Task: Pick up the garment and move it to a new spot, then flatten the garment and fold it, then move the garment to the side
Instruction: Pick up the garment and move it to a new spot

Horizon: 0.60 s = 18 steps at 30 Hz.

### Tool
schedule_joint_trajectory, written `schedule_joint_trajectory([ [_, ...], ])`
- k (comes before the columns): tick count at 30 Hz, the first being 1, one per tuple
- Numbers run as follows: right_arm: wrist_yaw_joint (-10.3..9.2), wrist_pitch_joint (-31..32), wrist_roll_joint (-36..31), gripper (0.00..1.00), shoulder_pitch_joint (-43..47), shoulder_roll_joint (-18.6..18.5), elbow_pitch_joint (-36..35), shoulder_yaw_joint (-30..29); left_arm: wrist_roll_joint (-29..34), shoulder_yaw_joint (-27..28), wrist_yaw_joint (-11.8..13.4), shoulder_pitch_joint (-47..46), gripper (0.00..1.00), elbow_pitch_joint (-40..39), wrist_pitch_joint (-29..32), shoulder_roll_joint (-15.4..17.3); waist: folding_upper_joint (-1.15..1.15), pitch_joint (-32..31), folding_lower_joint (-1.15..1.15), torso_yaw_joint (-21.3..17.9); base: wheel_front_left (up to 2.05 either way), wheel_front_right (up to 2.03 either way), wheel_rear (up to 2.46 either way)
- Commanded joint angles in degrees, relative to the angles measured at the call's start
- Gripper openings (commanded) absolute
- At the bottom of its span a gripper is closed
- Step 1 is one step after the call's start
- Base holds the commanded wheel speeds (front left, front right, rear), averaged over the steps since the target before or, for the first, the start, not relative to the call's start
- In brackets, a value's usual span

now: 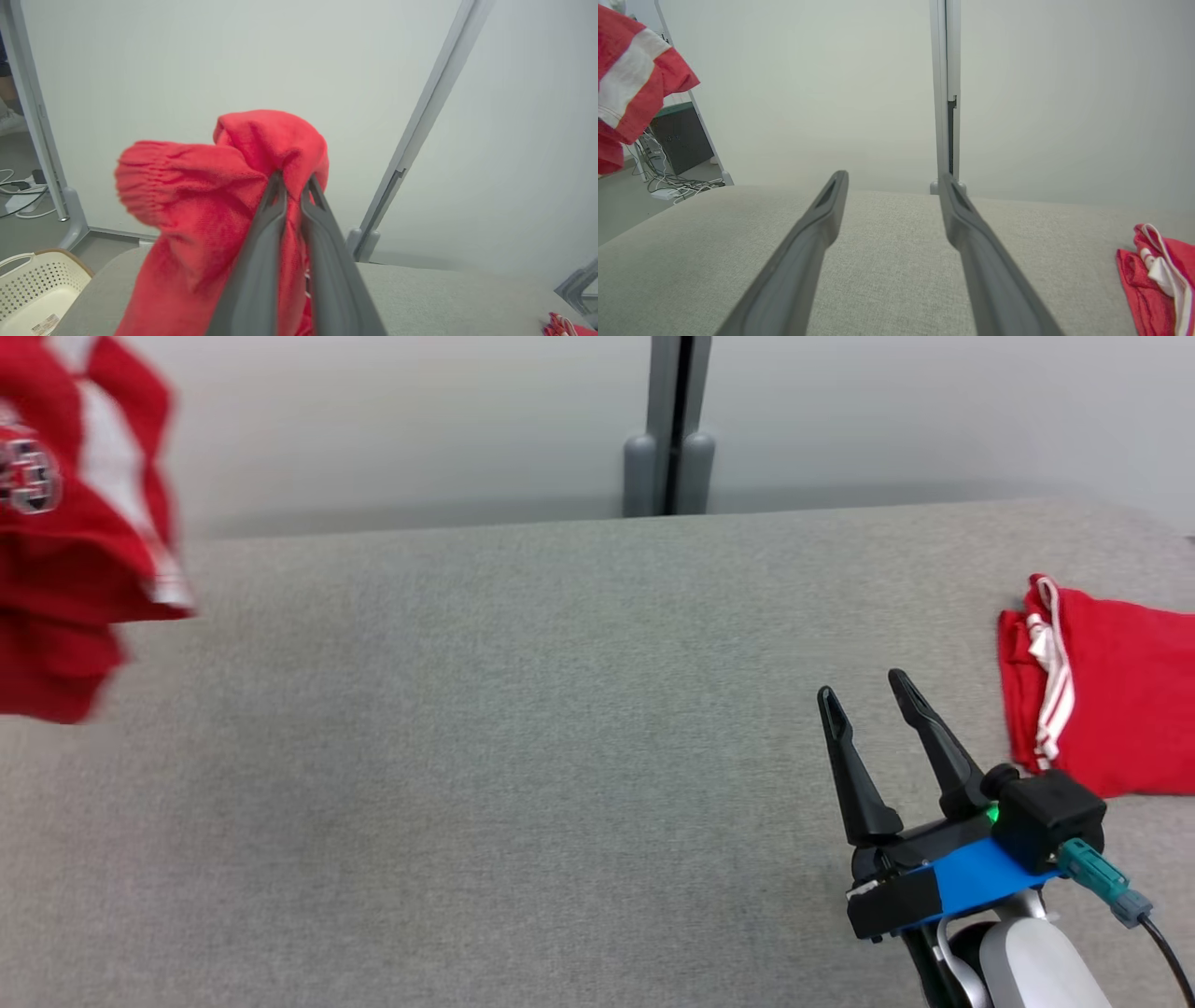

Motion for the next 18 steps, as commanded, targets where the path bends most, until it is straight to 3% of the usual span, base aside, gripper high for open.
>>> schedule_joint_trajectory([
  [1,0.01,0.20,0.22,1.00,0.85,0.15,-0.04,-0.23,-0.36,-1.36,0.26,-0.96,0.00,-1.56,0.71,-1.38,0.00,-1.74,0.02,-2.01,0.00,0.00,0.00],
  [9,0.01,1.14,0.31,1.00,3.52,0.38,-0.79,-1.54,1.78,-12.77,0.56,-0.13,0.00,-4.52,-0.31,-11.56,0.00,-3.18,0.02,-5.05,0.00,0.00,0.00],
  [13,0.01,1.87,-0.09,1.00,4.45,0.45,-1.91,-3.03,3.61,-19.40,-0.52,1.32,0.00,-0.16,-3.76,-18.14,0.00,-2.96,0.02,-6.12,0.00,0.00,0.00],
  [18,0.01,2.86,-0.28,1.00,4.76,0.51,-3.30,-2.61,4.72,-24.74,-2.54,3.51,0.00,8.39,-7.85,-24.00,0.00,-2.07,0.02,-7.71,0.00,0.00,0.00],
])
